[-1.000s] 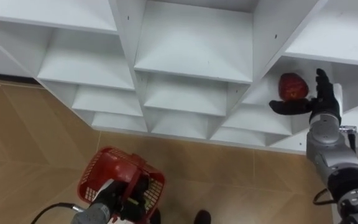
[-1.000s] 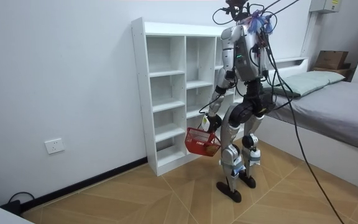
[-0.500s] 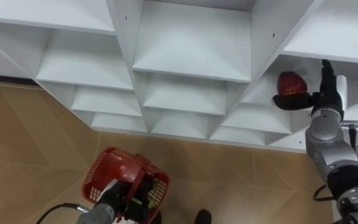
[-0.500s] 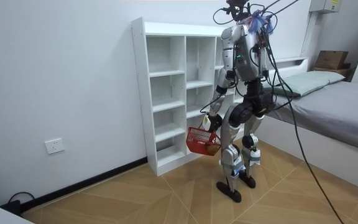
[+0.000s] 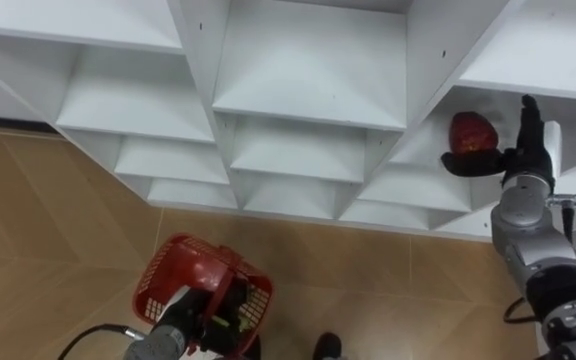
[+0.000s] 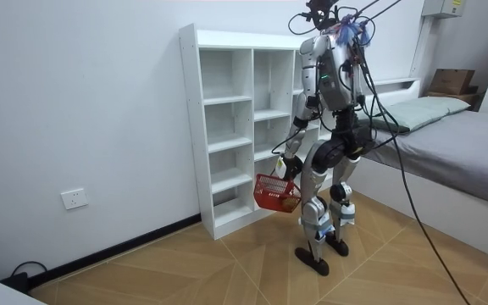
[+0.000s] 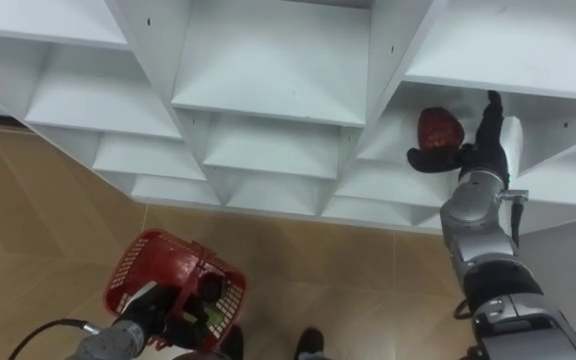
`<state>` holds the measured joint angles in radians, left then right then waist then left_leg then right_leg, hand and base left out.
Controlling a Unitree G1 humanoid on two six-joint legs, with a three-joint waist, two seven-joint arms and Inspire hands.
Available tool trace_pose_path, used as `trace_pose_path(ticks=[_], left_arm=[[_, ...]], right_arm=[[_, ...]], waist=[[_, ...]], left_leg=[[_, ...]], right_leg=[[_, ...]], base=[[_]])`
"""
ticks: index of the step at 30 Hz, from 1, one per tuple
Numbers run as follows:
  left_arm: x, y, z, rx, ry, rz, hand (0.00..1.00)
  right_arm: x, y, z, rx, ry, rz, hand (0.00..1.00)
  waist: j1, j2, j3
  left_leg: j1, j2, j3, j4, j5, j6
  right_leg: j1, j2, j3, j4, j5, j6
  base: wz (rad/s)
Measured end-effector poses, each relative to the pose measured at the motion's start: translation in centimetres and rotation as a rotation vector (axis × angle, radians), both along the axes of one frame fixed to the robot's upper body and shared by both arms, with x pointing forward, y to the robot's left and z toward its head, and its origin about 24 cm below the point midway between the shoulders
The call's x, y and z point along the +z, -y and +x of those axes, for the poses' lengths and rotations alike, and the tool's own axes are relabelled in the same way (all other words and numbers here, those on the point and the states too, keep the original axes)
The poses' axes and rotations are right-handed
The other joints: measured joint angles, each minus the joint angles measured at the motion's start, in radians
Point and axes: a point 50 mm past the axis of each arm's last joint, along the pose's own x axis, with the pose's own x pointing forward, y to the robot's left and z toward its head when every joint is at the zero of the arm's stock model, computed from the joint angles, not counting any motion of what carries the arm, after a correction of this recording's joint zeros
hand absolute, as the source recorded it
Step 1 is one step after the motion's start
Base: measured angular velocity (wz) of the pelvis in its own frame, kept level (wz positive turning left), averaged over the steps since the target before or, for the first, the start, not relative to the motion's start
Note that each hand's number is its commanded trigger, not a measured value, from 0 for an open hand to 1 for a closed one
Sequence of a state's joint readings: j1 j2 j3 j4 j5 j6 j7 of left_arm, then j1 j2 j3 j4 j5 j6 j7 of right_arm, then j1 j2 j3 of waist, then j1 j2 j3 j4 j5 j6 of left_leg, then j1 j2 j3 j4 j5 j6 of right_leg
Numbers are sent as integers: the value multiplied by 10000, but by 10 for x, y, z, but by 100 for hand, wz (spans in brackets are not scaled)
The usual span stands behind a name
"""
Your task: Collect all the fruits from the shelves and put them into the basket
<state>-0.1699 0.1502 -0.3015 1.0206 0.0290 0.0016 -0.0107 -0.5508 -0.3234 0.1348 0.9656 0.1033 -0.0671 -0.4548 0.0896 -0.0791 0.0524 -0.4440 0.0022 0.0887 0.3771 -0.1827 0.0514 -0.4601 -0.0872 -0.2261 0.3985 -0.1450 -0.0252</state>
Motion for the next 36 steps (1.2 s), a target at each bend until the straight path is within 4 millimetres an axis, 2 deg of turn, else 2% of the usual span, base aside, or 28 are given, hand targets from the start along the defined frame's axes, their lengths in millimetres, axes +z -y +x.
trace_pose_path(ticks=[12, 16, 29, 36], left_arm=[[0, 5, 2, -513, -7, 165, 100], [-1, 6, 1, -205, -92, -28, 100], [-1, 6, 2, -131, -19, 42, 100], [0, 7, 3, -146, 18, 22, 100]], right_arm=[[6, -5, 6, 48, 219, 130, 0], [8, -10, 9, 81, 350, 202, 0], [3, -19, 9, 84, 302, 403, 0], [-3, -17, 6, 14, 2, 399, 0]], waist=[[13, -44, 26], [8, -74, 43], [7, -94, 58], [5, -84, 62]], left_leg=[[12, -18, 12, -133, 22, 1], [14, -26, 11, -170, 44, 0], [-27, -35, 5, -170, 44, 1], [-170, -41, -110, -162, 49, -4]], right_leg=[[-43, -9, 6, -8, -2, 3], [-43, -14, 6, -40, -2, 3], [-87, -19, 2, -41, -3, 4], [-156, -61, -256, -46, -3, 3]], base=[[0], [0], [0], [5]])
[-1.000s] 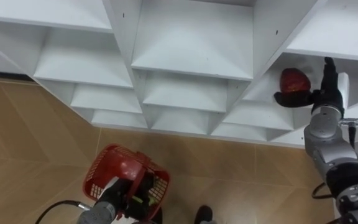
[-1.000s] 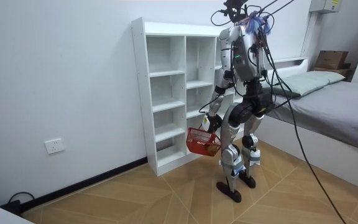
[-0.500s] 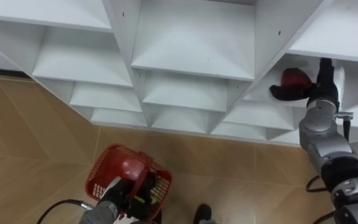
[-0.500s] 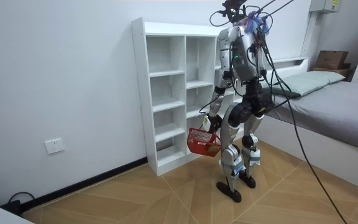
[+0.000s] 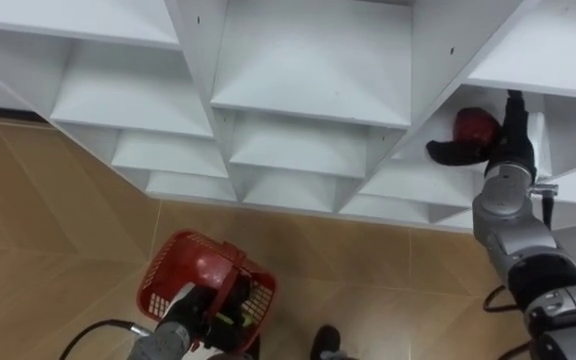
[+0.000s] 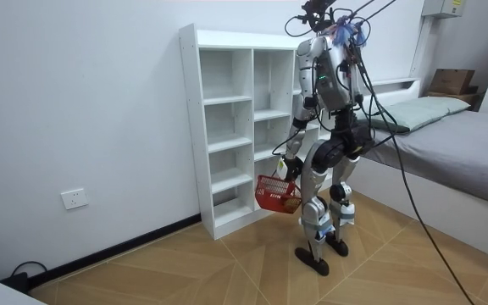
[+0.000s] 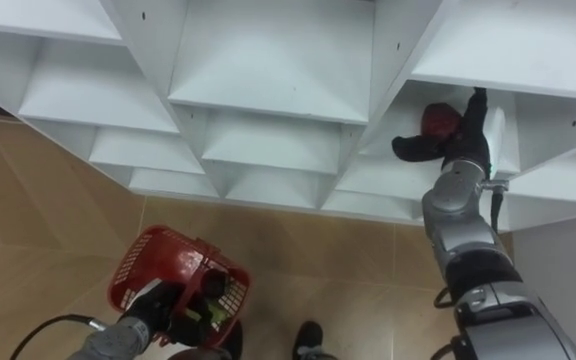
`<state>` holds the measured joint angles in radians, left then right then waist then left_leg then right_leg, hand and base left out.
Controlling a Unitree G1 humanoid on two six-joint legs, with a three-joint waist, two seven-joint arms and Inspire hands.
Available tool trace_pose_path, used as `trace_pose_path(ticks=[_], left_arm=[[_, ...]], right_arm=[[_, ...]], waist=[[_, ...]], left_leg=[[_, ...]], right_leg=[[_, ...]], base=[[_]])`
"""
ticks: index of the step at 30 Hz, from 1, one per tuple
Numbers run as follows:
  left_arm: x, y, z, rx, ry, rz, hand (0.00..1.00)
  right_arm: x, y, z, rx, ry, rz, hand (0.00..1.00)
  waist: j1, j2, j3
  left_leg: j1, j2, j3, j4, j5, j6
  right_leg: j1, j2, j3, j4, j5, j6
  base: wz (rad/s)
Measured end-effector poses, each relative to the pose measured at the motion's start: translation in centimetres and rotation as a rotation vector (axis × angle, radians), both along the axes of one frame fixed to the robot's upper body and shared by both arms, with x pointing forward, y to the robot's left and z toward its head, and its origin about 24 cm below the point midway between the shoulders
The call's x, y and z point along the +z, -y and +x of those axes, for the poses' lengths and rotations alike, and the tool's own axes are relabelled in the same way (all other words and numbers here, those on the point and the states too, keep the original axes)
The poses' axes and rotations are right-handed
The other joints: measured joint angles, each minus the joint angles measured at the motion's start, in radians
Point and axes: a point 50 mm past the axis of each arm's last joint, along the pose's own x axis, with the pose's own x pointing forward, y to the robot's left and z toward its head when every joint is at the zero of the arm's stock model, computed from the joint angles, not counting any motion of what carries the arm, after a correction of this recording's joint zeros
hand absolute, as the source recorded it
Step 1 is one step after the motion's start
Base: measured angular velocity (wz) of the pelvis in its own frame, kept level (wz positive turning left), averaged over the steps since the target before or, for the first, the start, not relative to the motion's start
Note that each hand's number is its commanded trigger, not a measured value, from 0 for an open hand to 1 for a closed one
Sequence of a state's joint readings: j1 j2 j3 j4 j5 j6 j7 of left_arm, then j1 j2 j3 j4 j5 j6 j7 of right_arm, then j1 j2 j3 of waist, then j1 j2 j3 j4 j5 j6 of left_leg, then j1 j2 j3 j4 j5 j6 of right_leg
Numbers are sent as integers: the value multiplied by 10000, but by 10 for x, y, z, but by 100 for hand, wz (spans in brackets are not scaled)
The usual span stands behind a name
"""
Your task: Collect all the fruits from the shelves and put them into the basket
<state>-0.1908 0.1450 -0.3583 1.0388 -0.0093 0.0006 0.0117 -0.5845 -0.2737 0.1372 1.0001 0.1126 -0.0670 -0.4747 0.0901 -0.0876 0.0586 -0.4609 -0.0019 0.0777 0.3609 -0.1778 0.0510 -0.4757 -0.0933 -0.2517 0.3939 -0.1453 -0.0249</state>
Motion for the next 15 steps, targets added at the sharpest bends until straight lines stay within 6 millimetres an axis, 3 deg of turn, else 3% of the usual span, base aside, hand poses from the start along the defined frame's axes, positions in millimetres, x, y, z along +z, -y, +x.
trace_pose_path(ticks=[15], left_arm=[[2, 2, 5, 230, 274, 226, 100]], right_arm=[[-5, 2, -5, 73, -31, -38, 0]], waist=[[-20, 91, 2]], left_leg=[[-60, -29, -49, 3, 11, 13]], right_leg=[[25, 8, -21, -153, 2, -1]], base=[[0]])
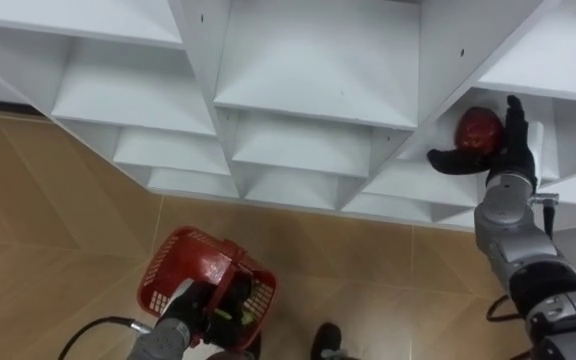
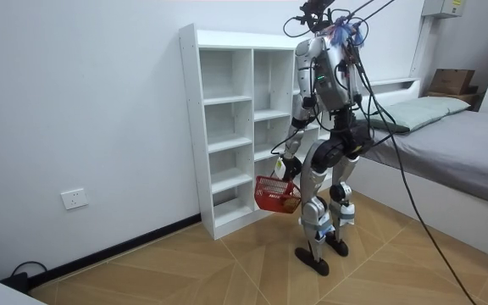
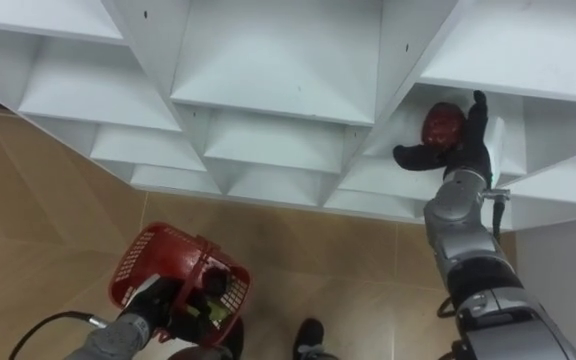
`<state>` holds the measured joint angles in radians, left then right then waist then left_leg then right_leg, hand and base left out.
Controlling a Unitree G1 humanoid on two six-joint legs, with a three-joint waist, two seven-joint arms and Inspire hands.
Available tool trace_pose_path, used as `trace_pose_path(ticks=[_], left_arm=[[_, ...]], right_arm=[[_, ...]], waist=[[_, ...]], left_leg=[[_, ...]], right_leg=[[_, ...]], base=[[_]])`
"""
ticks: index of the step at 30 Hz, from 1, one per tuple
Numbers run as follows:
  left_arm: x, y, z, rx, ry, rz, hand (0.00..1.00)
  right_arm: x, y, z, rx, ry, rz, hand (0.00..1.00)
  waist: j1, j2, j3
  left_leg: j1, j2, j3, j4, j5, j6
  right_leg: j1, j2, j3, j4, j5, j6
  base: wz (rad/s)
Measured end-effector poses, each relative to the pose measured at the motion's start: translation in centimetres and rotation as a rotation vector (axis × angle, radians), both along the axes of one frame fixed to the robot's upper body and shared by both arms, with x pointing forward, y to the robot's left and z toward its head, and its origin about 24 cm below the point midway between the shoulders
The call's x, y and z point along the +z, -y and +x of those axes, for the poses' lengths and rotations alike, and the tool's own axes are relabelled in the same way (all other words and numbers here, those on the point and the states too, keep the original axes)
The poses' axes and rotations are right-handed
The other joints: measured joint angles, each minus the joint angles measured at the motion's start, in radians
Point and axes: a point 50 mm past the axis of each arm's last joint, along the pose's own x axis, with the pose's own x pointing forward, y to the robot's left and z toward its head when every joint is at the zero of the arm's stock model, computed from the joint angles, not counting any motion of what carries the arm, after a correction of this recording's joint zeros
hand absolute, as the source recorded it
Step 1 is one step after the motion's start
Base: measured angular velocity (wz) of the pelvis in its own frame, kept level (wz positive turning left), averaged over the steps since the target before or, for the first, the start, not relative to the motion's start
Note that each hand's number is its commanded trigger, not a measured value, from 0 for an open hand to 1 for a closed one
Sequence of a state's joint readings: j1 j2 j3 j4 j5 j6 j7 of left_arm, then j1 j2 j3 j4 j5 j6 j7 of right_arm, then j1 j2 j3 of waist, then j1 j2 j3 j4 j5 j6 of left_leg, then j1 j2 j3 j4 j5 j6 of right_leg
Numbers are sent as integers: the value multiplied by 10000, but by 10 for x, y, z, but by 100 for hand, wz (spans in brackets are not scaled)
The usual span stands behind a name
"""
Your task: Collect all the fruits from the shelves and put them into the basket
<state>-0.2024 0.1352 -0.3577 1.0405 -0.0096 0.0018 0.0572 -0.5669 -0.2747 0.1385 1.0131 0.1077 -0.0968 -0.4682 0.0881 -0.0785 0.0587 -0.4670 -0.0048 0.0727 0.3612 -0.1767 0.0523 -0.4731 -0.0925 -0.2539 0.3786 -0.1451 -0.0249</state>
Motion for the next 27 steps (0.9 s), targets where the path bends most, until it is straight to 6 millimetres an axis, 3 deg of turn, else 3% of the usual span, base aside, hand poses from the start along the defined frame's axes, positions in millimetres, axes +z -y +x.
trace_pose_path(ticks=[14, 16, 17, 18, 20, 27], left_arm=[[-1, 3, 0, 333, -40, -284, 100], [0, 3, 0, 333, -38, -291, 100], [0, 3, 0, 334, -39, -291, 100], [0, 3, 0, 335, -39, -292, 100], [0, 3, 0, 339, -38, -296, 100], [0, 3, 0, 341, -24, -301, 100]], right_arm=[[-3, -2, -2, 63, -151, -223, 0], [-3, -2, -2, 61, -152, -226, 11], [-3, -2, -2, 56, -150, -228, 51], [-3, -2, -2, 52, -149, -230, 61], [-3, -2, -2, -39, -116, -269, 99], [0, 8, -4, -590, 33, -624, 100]], waist=[[26, 57, -3], [26, 62, -2], [28, 66, -2], [28, 69, -2], [30, 76, -3], [19, 87, -3]], left_leg=[[67, -1, 3, 4, 3, 2], [69, -1, 3, 5, 3, 2], [70, -1, 3, 5, 3, 2], [70, -1, 3, 5, 3, 2], [72, -1, 3, 4, 3, 2], [90, 16, 13, 2, 3, 2]], right_leg=[[69, -4, 3, 11, 0, 0], [70, -4, 3, 11, 0, 0], [71, -4, 3, 11, 0, 0], [72, -3, 3, 11, 0, 0], [73, -3, 3, 10, 0, 0], [94, 18, 10, -7, 2, -3]], base=[[0], [0], [0], [0], [0], [0]])
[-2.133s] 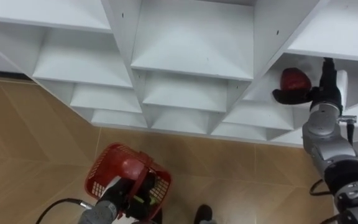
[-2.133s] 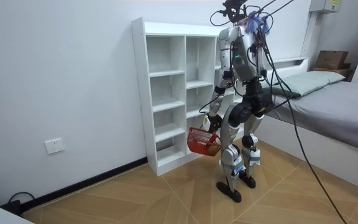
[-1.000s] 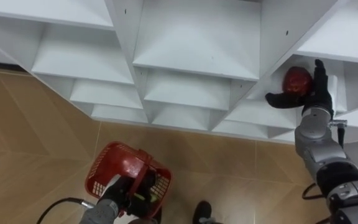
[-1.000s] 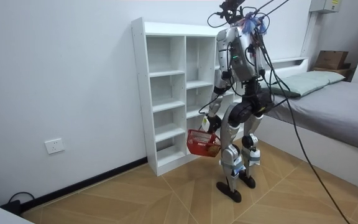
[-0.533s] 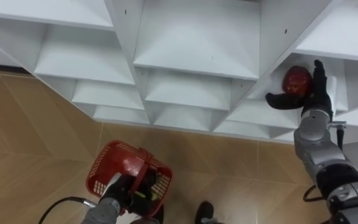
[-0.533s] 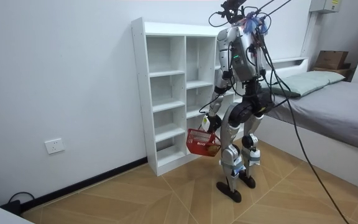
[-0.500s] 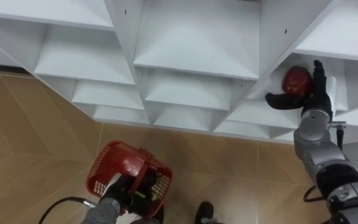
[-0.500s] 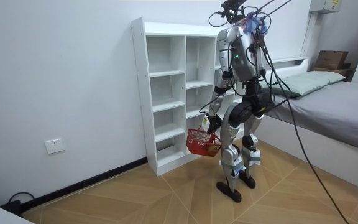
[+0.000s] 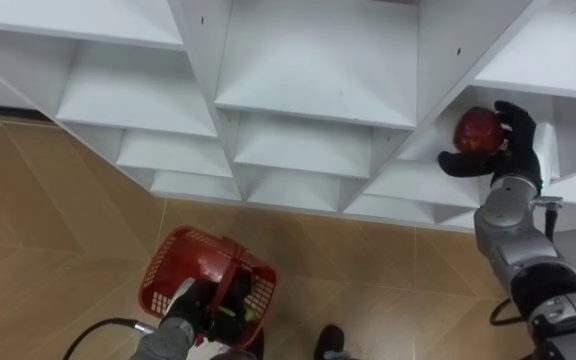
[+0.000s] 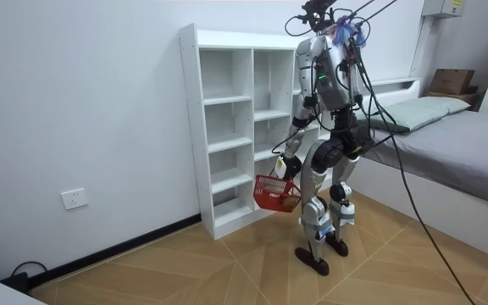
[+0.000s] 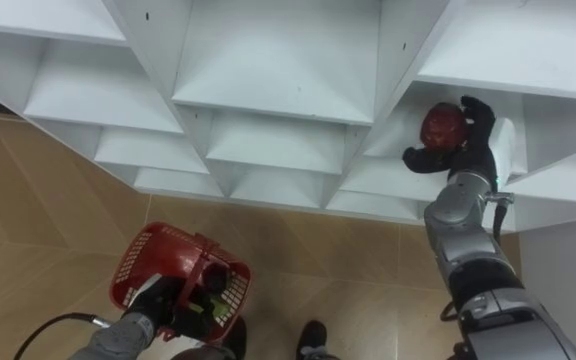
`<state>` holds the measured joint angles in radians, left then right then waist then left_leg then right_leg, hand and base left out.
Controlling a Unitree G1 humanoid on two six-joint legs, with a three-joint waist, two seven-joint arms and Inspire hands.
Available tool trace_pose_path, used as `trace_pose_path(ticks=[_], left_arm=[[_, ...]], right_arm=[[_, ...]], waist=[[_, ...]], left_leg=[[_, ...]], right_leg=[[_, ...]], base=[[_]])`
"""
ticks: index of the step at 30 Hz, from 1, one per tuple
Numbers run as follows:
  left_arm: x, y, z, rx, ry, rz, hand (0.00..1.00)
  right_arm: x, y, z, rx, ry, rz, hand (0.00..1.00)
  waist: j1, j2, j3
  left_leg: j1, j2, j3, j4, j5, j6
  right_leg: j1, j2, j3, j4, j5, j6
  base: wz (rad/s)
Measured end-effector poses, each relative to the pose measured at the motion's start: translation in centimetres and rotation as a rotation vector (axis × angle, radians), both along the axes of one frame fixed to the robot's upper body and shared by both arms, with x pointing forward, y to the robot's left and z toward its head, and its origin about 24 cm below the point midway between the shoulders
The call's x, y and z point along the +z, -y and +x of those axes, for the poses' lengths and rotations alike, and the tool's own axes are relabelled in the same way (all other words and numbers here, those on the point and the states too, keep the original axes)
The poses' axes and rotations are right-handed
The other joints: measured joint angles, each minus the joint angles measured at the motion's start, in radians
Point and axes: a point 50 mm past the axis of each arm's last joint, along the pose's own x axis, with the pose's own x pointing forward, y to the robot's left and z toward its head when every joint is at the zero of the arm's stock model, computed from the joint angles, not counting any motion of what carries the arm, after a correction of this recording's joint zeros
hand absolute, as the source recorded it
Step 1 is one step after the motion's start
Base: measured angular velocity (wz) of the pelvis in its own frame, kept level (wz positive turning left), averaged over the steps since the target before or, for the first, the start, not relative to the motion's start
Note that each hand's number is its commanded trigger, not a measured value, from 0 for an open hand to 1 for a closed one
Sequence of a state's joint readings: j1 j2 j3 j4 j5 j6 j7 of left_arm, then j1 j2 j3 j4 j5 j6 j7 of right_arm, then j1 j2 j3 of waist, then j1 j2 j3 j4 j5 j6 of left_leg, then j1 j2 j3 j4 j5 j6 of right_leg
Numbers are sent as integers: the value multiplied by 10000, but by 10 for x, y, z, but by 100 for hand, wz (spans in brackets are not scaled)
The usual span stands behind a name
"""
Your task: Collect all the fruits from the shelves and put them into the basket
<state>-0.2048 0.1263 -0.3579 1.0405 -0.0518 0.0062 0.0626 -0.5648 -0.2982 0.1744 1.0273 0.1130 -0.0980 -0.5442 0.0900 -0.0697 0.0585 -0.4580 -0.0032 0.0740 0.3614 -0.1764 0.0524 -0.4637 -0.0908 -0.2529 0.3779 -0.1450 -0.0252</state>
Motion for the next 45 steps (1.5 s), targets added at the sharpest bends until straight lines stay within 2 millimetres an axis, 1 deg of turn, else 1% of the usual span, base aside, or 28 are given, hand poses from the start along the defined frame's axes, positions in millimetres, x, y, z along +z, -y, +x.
trace_pose_path(ticks=[4, 10, 17, 37, 45], left_arm=[[0, 0, 0, 127, -10, -120, 100], [0, 0, 0, 183, -10, -175, 100], [0, 1, 0, 160, -22, -183, 100], [0, 1, 0, 127, -22, -198, 100], [2, 1, 4, 69, 87, -178, 100]], right_arm=[[0, 1, 0, -55, -1, -8, 100], [-1, -2, 0, -47, 114, 304, 100], [-3, -6, 0, -22, 181, 544, 100], [-2, -7, 1, 6, 195, 543, 100], [0, -10, 3, 426, 243, 630, 100]], waist=[[1, 6, 2], [6, 72, 4], [7, 73, 4], [3, 72, 4], [5, 73, 5]], left_leg=[[2, 25, 10, -2, 5, -11], [5, 28, 18, -6, 7, -15], [9, 28, 21, -1, 10, -18], [7, 29, 20, -3, 10, -19], [11, 29, 21, -3, 10, -19]], right_leg=[[0, 24, 3, -6, 4, -6], [0, 26, 7, -7, 7, -12], [0, 20, 7, 5, 10, -17], [1, 20, 3, 6, 11, -18], [1, 16, 3, 8, 11, -18]], base=[[0], [0], [0], [0], [0]])
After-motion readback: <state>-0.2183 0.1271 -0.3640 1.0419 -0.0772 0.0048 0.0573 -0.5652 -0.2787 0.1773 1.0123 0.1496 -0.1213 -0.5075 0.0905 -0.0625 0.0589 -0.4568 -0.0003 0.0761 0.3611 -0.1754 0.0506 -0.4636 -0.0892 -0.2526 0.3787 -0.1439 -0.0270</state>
